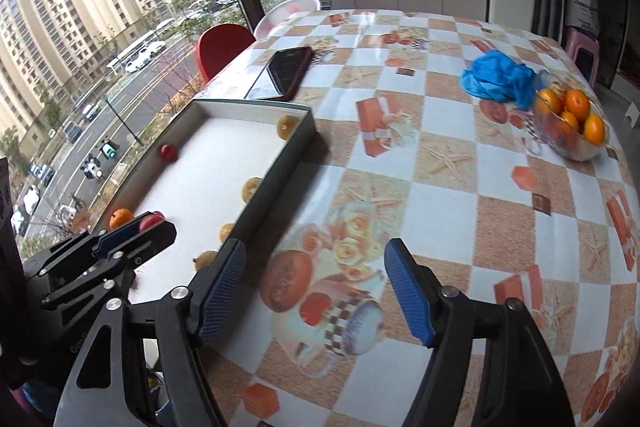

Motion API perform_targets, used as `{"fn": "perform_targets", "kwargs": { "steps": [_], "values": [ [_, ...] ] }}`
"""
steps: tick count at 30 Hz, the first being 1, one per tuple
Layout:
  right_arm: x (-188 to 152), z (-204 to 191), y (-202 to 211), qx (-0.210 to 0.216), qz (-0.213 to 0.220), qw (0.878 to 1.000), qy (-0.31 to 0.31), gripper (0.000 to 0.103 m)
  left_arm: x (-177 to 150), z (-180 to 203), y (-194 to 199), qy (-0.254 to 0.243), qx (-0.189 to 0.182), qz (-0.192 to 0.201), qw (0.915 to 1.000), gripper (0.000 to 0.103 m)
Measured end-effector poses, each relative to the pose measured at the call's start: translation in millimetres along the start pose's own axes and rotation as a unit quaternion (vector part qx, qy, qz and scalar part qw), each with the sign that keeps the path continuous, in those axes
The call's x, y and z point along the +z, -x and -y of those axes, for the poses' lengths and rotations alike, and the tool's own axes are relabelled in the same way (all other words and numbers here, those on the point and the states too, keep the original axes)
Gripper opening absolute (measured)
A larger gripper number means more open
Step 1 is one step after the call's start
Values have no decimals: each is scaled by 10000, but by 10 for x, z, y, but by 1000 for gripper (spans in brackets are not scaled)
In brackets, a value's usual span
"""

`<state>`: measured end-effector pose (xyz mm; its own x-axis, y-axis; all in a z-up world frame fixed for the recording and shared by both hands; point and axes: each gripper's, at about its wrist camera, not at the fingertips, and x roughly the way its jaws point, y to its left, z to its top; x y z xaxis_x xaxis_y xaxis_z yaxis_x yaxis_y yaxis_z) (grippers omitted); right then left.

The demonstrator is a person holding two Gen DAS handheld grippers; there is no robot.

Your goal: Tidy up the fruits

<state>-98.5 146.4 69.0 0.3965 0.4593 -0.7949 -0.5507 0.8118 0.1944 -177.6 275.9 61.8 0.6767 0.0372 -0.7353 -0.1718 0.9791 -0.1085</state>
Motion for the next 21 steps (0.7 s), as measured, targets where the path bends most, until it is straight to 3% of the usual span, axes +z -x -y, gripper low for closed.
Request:
{"fn": "perform_targets", "kwargs": {
  "steps": [6,7,8,10,12,16,21],
  "values": [
    [161,-406,-321,-6,-471,9983,330,80,-99,-386,-91,233,526,-207,9981,22],
    [173,-442,-349,-15,-521,9980,358,81,-107,-427,-102,275,565,-232,9978,34],
    [182,-475,-373,-18,-562,9976,396,82,-112,-463,-103,321,582,-241,9975,67],
    [190,-528,-402,-49,-613,9970,473,84,-118,-513,-58,402,605,-72,9973,100],
    [206,-561,-422,-84,-646,9966,501,89,-111,-538,9,357,662,103,9971,101],
    [230,-622,-439,-213,-672,9956,616,103,-59,-562,-56,373,756,-101,9964,101],
    [251,-669,-445,-290,-677,9947,719,103,-85,-632,-50,479,766,-95,9959,101]
  ]
}}
